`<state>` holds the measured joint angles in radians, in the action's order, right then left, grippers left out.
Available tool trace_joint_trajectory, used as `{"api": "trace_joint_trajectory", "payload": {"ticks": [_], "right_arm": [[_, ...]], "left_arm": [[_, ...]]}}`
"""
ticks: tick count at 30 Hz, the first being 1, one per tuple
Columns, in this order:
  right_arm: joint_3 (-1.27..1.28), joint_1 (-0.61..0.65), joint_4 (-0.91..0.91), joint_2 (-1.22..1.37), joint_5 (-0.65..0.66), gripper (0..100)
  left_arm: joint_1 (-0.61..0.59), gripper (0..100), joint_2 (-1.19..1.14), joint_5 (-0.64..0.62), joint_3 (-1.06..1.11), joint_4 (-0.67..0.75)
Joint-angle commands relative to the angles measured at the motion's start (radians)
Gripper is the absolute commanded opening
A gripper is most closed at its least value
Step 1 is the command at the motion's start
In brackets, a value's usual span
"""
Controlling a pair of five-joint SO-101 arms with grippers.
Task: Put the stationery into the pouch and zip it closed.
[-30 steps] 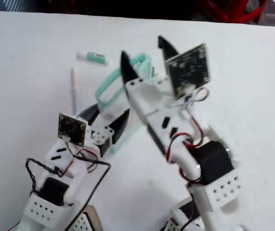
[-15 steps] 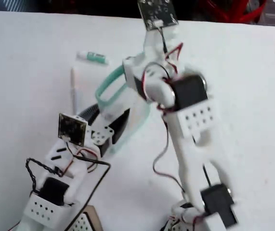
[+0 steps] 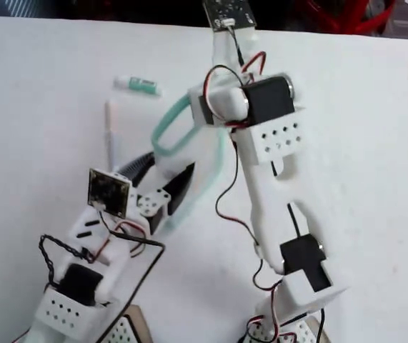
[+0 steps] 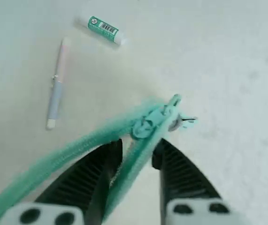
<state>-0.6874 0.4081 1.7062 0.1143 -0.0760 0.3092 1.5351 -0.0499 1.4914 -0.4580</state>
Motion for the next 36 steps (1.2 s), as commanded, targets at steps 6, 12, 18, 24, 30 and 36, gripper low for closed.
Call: {"api": "trace_joint_trajectory", "payload": {"ticks": [6, 12, 18, 24, 30, 36], "right_arm": [[-0.02, -0.022, -0.001, -0.061, 0.003, 1.9], [-0.011, -0.047, 0.005, -0.093, -0.003, 1.8], [-0.021, -0.054, -0.001, -0.094, -0.005, 1.8], [-0.13, -0.091, 0.004, -0.145, 0.002, 1.8], [-0.091, -0.134, 0.012, -0.211, 0.005, 1.7], [-0.037, -0.104, 0.004, -0.237, 0.005, 1.7]], "left_arm": [[-0.179, 25, 0.151, 0.017, -0.247, -0.367], [-0.394, 26, 0.257, 0.11, -0.359, -0.532], [-0.398, 27, 0.257, 0.163, -0.56, -0.747], [-0.403, 27, 0.243, 0.232, -0.675, -0.792], [-0.412, 26, -0.168, 0.176, -0.747, -0.674], [-0.43, 27, -0.773, 0.021, -1.126, -0.671]]}}
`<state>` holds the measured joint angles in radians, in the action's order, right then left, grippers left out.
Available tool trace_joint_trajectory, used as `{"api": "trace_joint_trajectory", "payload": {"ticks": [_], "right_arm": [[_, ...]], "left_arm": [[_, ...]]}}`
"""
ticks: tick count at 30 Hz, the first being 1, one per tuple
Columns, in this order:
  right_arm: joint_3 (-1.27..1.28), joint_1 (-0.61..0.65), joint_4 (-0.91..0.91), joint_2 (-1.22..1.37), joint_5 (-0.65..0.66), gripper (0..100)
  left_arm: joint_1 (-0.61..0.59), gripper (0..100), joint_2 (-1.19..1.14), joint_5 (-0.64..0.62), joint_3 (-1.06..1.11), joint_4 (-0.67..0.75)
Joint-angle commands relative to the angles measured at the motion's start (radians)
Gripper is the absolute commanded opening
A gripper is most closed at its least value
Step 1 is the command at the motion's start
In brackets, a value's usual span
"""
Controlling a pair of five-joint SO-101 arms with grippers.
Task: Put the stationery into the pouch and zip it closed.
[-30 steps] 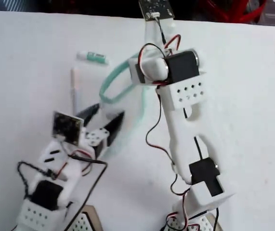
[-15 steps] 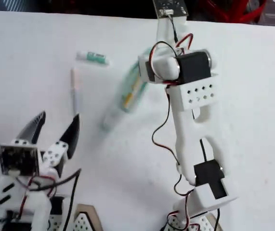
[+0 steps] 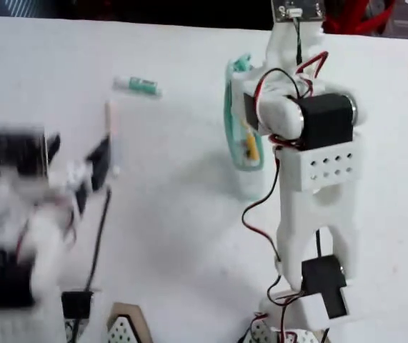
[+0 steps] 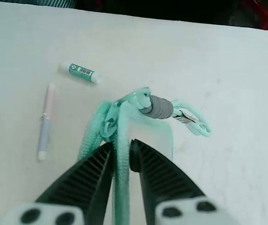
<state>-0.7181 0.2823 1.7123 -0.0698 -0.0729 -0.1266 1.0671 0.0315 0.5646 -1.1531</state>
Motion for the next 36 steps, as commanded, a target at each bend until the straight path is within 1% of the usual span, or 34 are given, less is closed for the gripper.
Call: {"api": "trace_joint_trajectory", "payload": {"ticks": [1, 4, 7, 8, 10, 12, 14, 17, 24, 27, 30, 36], "right_arm": [[0.002, 0.031, -0.01, -0.051, 0.002, 1.7], [0.003, 0.053, -0.021, -0.05, 0.0, 1.7], [0.005, 0.054, -0.013, -0.05, -0.002, 1.7], [0.005, 0.054, -0.004, -0.05, 0.0, 1.7], [0.021, 0.051, 0.001, -0.051, 0.0, 1.7], [0.06, 0.053, -0.001, -0.058, 0.0, 1.7], [0.087, 0.058, -0.001, -0.054, 0.0, 1.8], [0.124, 0.053, -0.012, -0.053, 0.0, 1.8], [0.221, 0.058, -0.088, -0.061, 0.0, 1.8], [0.244, 0.058, -0.113, -0.061, 0.0, 1.8], [0.255, 0.058, -0.114, -0.061, 0.0, 1.8], [0.256, 0.05, -0.104, -0.061, 0.002, 1.8]], "left_arm": [[0.015, 27, -0.381, -0.071, -0.252, 0.026], [0.044, 27, -0.591, -0.072, -0.405, 0.041], [0.048, 26, -0.791, -0.074, -0.554, 0.037], [0.05, 22, -0.854, -0.074, -0.597, 0.035], [0.047, 11, -0.98, -0.064, -0.684, 0.064], [0.042, 2, -1.104, 0.003, -0.753, 0.146], [0.045, 4, -1.222, 0.049, -0.801, 0.218], [0.064, 6, -1.383, 0.049, -0.841, 0.354], [0.094, 6, -1.701, 0.052, -0.893, 0.789], [0.097, 6, -1.81, 0.052, -0.951, 0.907], [0.107, 6, -1.903, 0.054, -1.046, 0.904], [0.108, 6, -2.095, 0.054, -1.343, 0.704]]}}
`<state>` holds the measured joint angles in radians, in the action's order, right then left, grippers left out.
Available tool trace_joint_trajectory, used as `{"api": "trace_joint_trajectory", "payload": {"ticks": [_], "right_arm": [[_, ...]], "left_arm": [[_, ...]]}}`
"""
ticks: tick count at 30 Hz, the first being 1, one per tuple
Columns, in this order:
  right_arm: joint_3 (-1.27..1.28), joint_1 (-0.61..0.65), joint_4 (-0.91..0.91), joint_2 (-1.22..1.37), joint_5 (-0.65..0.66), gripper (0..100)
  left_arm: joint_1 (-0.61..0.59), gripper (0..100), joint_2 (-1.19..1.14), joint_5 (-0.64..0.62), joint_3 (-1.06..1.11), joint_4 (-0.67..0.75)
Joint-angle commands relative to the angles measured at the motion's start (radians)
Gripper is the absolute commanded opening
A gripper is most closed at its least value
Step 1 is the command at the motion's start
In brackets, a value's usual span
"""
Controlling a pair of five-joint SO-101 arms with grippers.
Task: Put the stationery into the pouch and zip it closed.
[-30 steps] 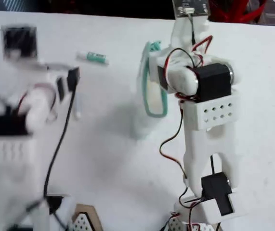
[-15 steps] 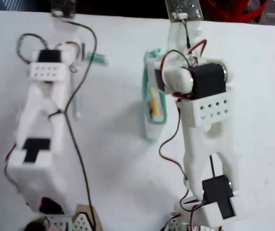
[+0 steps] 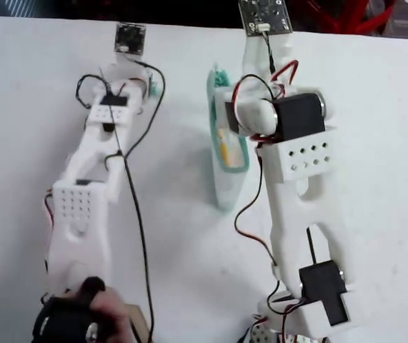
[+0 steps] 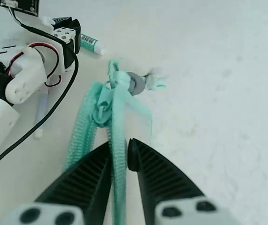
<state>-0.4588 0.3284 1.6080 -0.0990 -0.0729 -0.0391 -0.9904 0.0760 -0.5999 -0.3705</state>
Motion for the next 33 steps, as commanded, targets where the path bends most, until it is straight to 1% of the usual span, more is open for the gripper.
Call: {"api": "trace_joint_trajectory", "payload": {"ticks": [1, 6, 8, 12, 14, 16, 17, 19, 22, 23, 26, 28, 31, 33], "right_arm": [[-0.003, 0.004, 0.008, -0.031, 0.002, 1.8], [-0.003, 0.004, 0.019, -0.031, 0.002, 1.8], [-0.003, 0.004, 0.015, -0.031, 0.002, 1.8], [-0.005, 0.004, 0.012, -0.031, 0.011, 1.8], [-0.005, 0.004, 0.012, -0.031, 0.055, 1.8], [-0.005, 0.004, 0.015, -0.031, 0.075, 1.8], [-0.005, -0.002, 0.018, -0.031, 0.077, 1.8], [-0.005, -0.013, 0.018, -0.033, 0.078, 1.8], [-0.006, -0.035, 0.019, -0.033, 0.078, 1.8], [-0.011, -0.039, 0.019, -0.033, 0.078, 1.8], [-0.012, -0.033, 0.018, -0.035, 0.078, 1.8], [-0.005, -0.03, 0.018, -0.054, 0.078, 1.8], [0.011, -0.031, 0.018, -0.088, 0.078, 1.8], [0.026, -0.031, 0.016, -0.12, 0.078, 1.8]], "left_arm": [[0.022, 6, -0.068, 0.009, -0.247, -0.123], [0.027, 6, -0.217, 0.011, -0.559, -0.391], [0.027, 6, -0.272, 0.014, -0.664, -0.47], [0.028, 6, -0.364, 0.11, -0.861, -0.647], [0.036, 6, -0.4, 0.16, -0.928, -0.733], [0.039, 6, -0.42, 0.181, -0.991, -0.842], [0.041, 6, -0.424, 0.18, -1.023, -0.913], [0.044, 6, -0.41, 0.184, -1.085, -1.097], [0.047, 6, -0.289, 0.189, -1.071, -1.378], [0.042, 6, -0.237, 0.198, -1.063, -1.439], [-0.01, 2, -0.084, 0.212, -1.071, -1.378], [-0.018, 3, -0.016, 0.163, -1.06, -1.257], [-0.004, 4, -0.031, 0.054, -1.03, -1.088], [0.022, 7, -0.079, 0.048, -0.976, -0.977]]}}
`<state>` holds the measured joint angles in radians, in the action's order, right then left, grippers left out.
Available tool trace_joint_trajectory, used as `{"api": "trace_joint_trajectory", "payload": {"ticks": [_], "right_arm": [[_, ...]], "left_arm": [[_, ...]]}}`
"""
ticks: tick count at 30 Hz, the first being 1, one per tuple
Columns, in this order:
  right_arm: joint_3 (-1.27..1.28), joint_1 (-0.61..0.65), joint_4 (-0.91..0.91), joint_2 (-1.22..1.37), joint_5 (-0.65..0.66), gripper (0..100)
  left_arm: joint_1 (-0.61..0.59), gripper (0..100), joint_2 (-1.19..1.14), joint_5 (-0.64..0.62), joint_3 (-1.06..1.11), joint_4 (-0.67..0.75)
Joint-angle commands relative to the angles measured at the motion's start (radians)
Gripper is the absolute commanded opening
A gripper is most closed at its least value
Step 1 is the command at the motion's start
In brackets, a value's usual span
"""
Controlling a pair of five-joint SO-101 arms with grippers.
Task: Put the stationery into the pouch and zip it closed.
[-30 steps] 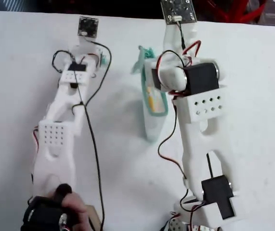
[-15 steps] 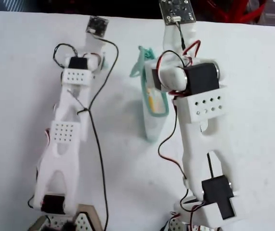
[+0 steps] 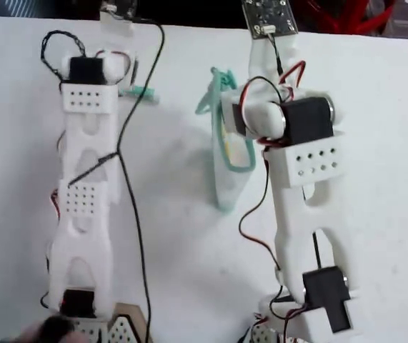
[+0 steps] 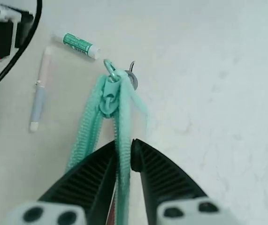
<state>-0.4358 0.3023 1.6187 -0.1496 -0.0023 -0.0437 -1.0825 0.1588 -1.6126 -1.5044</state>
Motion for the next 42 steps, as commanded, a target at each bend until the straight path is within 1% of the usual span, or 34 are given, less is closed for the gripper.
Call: {"api": "trace_joint_trajectory", "payload": {"ticks": [1, 4, 6, 9, 12, 15, 18, 20, 22, 24, 26, 27, 29, 32, 33, 38, 42], "right_arm": [[0.012, -0.005, 0.004, -0.087, 0.008, 1.8], [0.044, -0.005, 0.002, -0.136, 0.009, 1.8], [0.068, -0.005, 0.001, -0.162, 0.012, 1.8], [0.098, -0.005, -0.001, -0.185, 0.014, 1.8], [0.114, -0.01, -0.001, -0.193, 0.015, 1.8], [0.114, -0.012, -0.001, -0.193, 0.015, 1.8], [0.114, -0.012, 0.001, -0.193, 0.015, 1.8], [0.114, -0.012, 0.001, -0.191, 0.015, 1.8], [0.114, -0.012, 0.001, -0.186, 0.015, 1.8], [0.114, -0.012, -0.001, -0.185, 0.015, 1.8], [0.115, -0.012, -0.012, -0.185, 0.015, 1.8], [0.115, -0.012, -0.021, -0.183, 0.015, 1.8], [0.115, -0.007, -0.053, -0.183, 0.011, 1.8], [0.115, -0.012, -0.073, -0.183, 0.011, 1.8], [0.115, -0.013, -0.073, -0.183, 0.014, 1.8], [0.16, -0.012, -0.091, -0.185, 0.014, 1.8], [0.21, -0.013, -0.131, -0.185, 0.015, 1.8]], "left_arm": [[0.038, 9, -0.019, -0.043, 0.066, 0.216], [0.061, 12, -0.124, -0.043, 0.13, 0.362], [0.065, 12, -0.186, -0.043, 0.133, 0.407], [0.065, 12, -0.26, -0.043, 0.107, 0.427], [0.065, 12, -0.305, -0.04, 0.098, 0.417], [0.062, 12, -0.318, -0.043, 0.098, 0.351], [0.065, 12, -0.318, -0.043, 0.092, 0.235], [0.065, 12, -0.317, -0.038, 0.089, 0.143], [0.065, 12, -0.317, -0.034, 0.058, 0.015], [0.067, 12, -0.317, 0.028, 0.003, -0.133], [0.084, 12, -0.317, 0.137, -0.068, -0.278], [0.088, 12, -0.306, 0.183, -0.06, -0.296], [0.068, 9, -0.255, 0.221, -0.031, -0.284], [0.047, 2, -0.148, 0.221, -0.028, -0.287], [0.042, 2, -0.101, 0.219, -0.023, -0.287], [0.031, 11, 0.088, 0.216, -0.025, -0.282], [0.062, 26, 0.111, 0.172, -0.021, -0.281]]}}
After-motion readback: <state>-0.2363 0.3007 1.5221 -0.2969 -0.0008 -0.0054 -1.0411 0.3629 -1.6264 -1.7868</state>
